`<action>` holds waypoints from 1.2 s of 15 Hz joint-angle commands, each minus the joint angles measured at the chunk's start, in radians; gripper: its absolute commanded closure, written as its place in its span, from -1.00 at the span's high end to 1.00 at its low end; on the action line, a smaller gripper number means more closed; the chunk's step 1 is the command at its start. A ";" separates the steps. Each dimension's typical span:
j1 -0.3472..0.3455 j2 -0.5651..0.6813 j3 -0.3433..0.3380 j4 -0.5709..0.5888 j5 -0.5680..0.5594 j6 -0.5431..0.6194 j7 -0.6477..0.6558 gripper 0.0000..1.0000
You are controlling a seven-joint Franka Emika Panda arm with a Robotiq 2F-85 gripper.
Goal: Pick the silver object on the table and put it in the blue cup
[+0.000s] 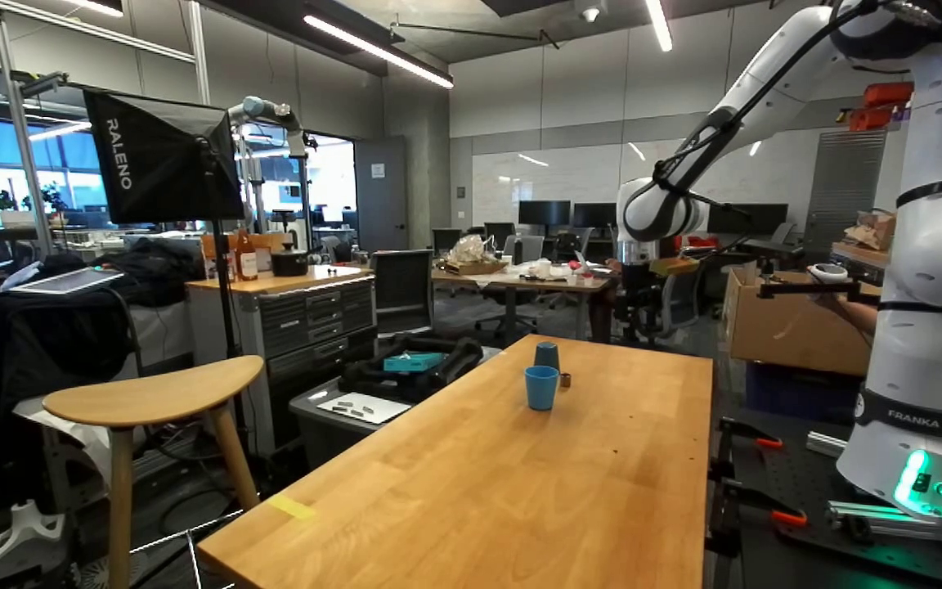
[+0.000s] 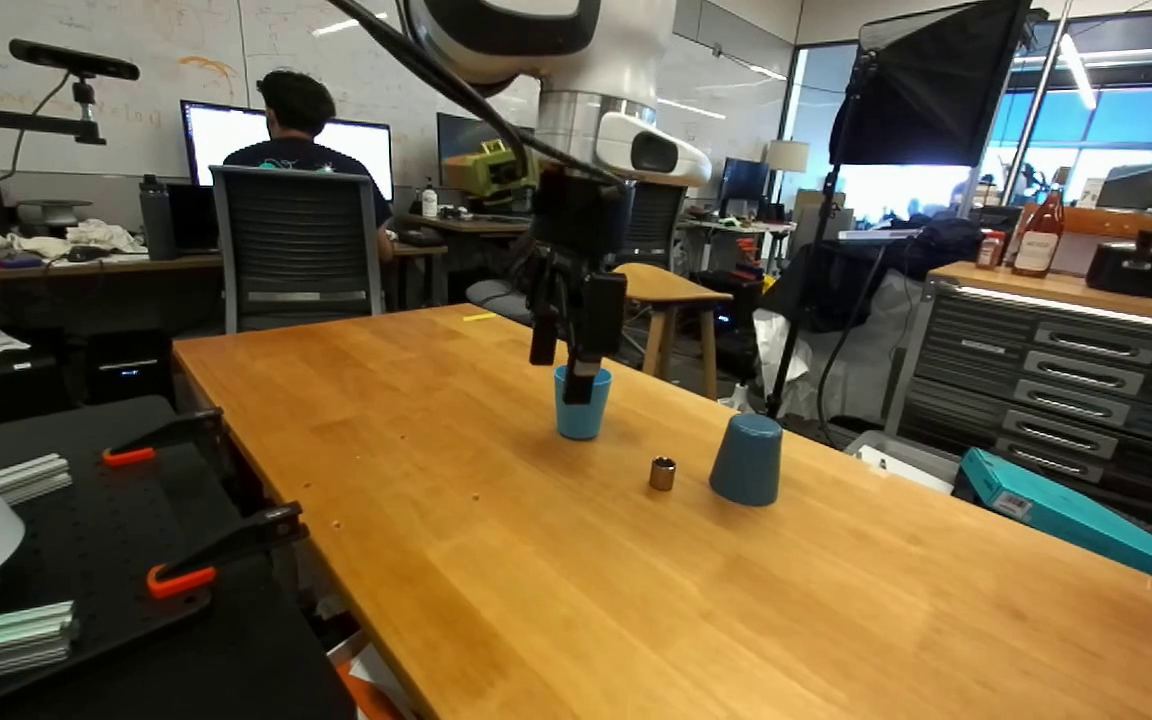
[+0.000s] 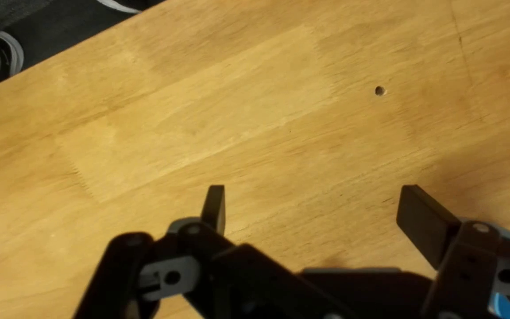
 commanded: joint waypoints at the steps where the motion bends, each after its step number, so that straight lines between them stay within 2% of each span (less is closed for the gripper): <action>1: 0.003 0.179 0.017 0.111 -0.062 0.118 0.130 1.00; 6: 0.024 0.366 0.030 0.247 0.002 0.187 0.237 1.00; 11: 0.019 0.537 0.072 0.417 0.106 0.167 0.265 1.00; 18: 0.010 0.673 0.098 0.573 0.184 0.173 0.280 1.00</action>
